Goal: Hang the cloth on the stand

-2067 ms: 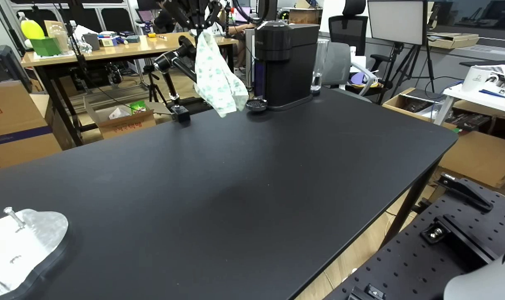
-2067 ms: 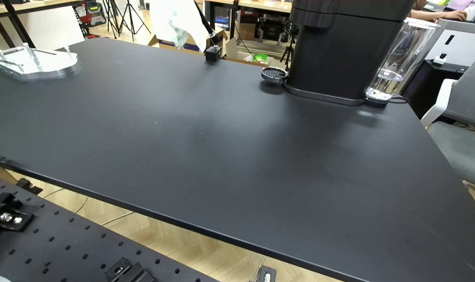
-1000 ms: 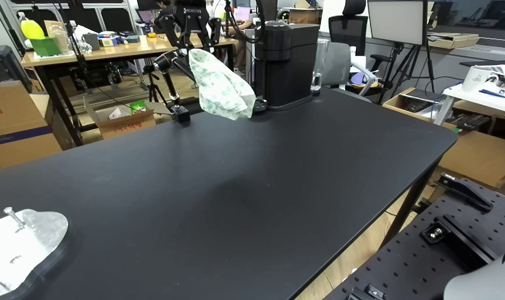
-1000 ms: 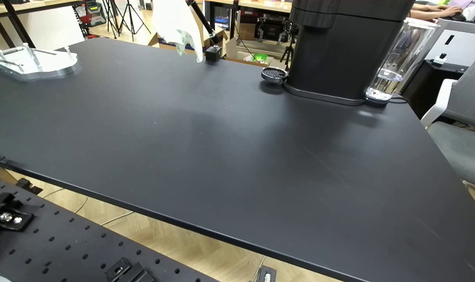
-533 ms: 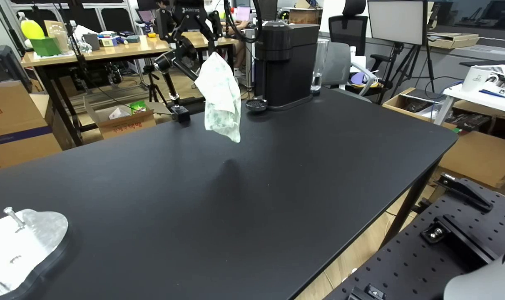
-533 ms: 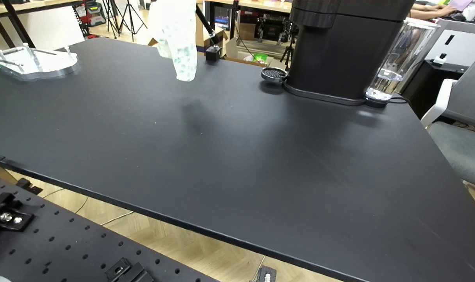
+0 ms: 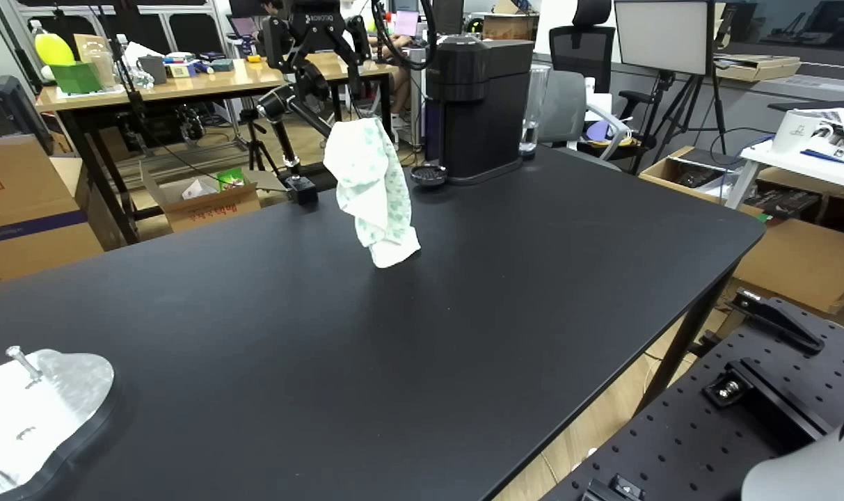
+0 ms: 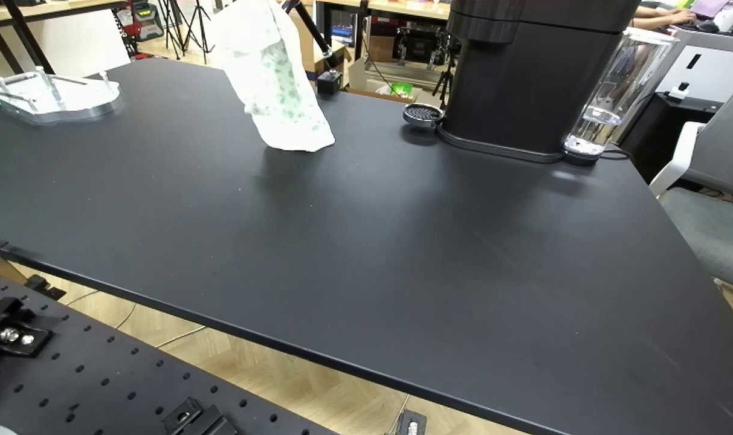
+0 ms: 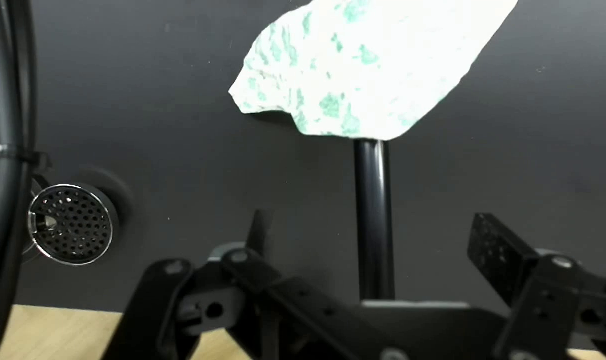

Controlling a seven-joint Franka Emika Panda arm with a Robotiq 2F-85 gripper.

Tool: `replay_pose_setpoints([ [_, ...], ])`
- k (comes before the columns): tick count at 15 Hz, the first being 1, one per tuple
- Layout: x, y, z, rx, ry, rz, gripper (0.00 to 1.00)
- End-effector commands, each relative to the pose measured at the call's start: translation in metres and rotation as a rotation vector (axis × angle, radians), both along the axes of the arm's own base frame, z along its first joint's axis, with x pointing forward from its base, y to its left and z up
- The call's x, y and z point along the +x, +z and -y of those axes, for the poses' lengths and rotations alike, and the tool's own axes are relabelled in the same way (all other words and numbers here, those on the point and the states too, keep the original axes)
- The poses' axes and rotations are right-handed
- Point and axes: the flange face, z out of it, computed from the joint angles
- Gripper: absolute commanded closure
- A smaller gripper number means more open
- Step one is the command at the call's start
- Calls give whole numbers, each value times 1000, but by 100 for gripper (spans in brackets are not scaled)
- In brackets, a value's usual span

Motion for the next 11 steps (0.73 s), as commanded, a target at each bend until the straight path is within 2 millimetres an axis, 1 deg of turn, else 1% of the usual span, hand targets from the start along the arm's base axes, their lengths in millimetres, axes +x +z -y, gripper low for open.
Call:
replay_pose_setpoints([
  [1,-3,4,0,-16,15,14,0],
  [3,-3,3,1,-19,13,23,0],
  [4,1,-1,0,-9,13,7,0],
  [11,1,-2,0,-9,15,13,0],
])
